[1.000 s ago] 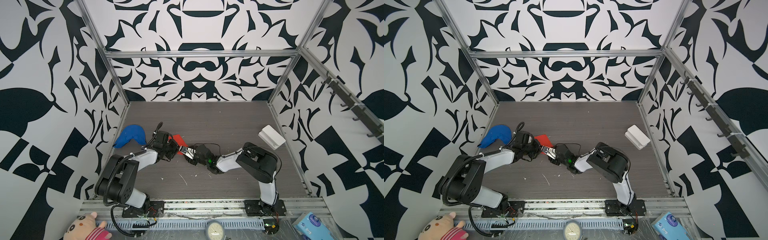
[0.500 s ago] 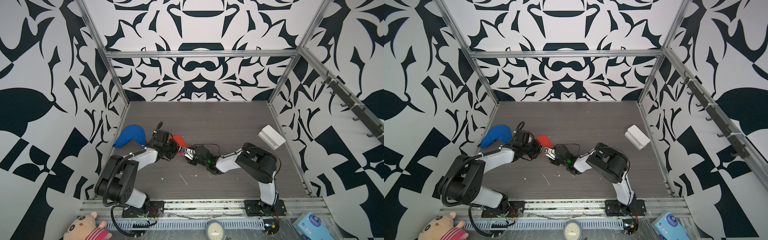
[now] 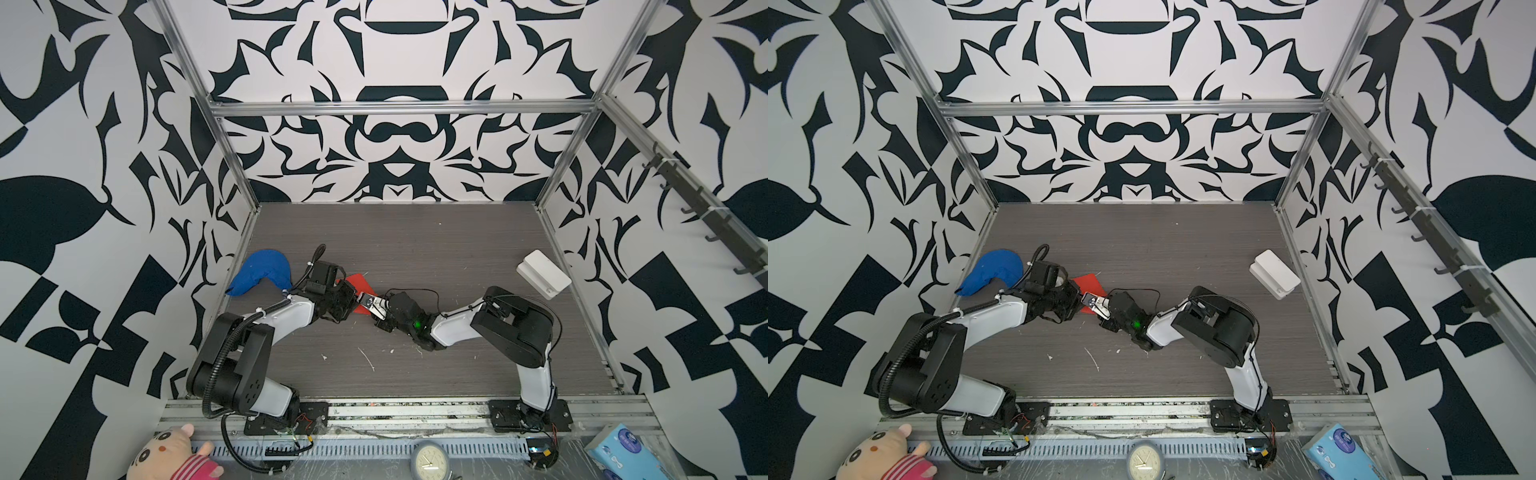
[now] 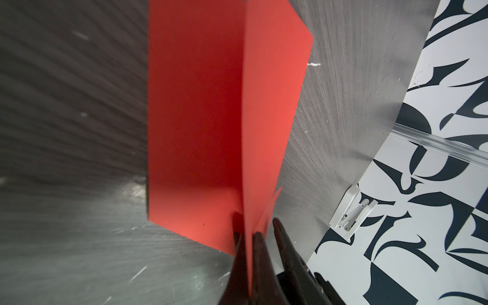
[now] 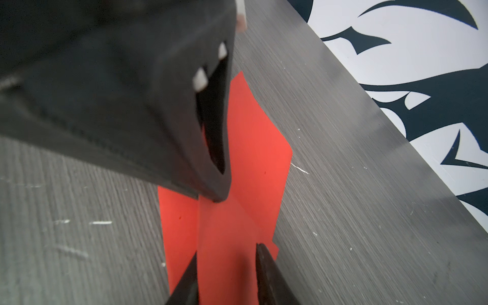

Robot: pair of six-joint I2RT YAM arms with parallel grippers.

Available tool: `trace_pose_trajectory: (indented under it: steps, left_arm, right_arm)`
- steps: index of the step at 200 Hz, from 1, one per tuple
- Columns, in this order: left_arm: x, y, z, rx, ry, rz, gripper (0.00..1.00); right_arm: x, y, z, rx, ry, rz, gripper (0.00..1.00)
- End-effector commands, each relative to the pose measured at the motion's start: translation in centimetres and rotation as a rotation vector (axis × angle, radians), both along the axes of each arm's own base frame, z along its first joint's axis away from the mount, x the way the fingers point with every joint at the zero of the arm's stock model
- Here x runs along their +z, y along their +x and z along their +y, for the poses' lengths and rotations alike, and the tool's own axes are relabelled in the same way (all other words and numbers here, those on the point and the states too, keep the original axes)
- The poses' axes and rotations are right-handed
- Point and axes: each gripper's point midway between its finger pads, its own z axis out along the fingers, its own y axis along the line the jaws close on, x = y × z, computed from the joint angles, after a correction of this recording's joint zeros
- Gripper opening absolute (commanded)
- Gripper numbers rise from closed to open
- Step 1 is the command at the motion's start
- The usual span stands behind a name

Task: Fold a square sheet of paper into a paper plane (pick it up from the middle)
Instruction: 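Pinch the red sheet's flap with the right gripper while the left holds its edge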

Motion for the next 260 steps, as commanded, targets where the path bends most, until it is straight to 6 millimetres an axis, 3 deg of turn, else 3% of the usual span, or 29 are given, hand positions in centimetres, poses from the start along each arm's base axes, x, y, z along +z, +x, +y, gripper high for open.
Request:
trace_pose_trajectory:
  steps: [1,54,92,118,150,180,205,242,260]
  left_arm:
    - [0.5,0.0,-0.2,0.003,-0.01,0.014,0.0]
    - [0.4,0.1,-0.1,0.006,-0.013,0.021,0.0]
    - [0.6,0.2,0.2,0.016,-0.015,0.017,0.01]
    - [0.9,0.5,1.0,0.04,-0.016,0.012,0.1]
    - [2.1,1.5,2.5,0.065,-0.029,-0.019,0.23]
    - [2.0,1.5,3.6,0.073,-0.012,-0.011,0.32]
    - [1.2,1.1,3.7,0.07,-0.003,0.009,0.32]
    - [0.5,1.2,3.6,0.066,-0.002,0.026,0.22]
    - [0.6,1.2,3.6,0.065,-0.004,0.023,0.22]
  right_arm:
    - [1.6,0.5,1.0,-0.011,0.049,-0.006,0.32]
    - [1.1,0.2,1.7,0.02,0.052,0.017,0.3]
    - [1.1,0.1,1.8,0.024,0.055,0.02,0.14]
    - [1.0,-0.3,1.9,0.044,0.06,0.036,0.1]
    - [0.5,-1.1,2.1,0.075,0.056,0.076,0.11]
    - [0.2,-1.3,2.3,0.088,0.05,0.094,0.14]
    - [0.2,-1.3,2.5,0.093,0.055,0.102,0.18]
    - [0.1,-1.3,2.7,0.092,0.061,0.117,0.21]
    - [0.4,-1.1,2.9,0.086,0.074,0.127,0.14]
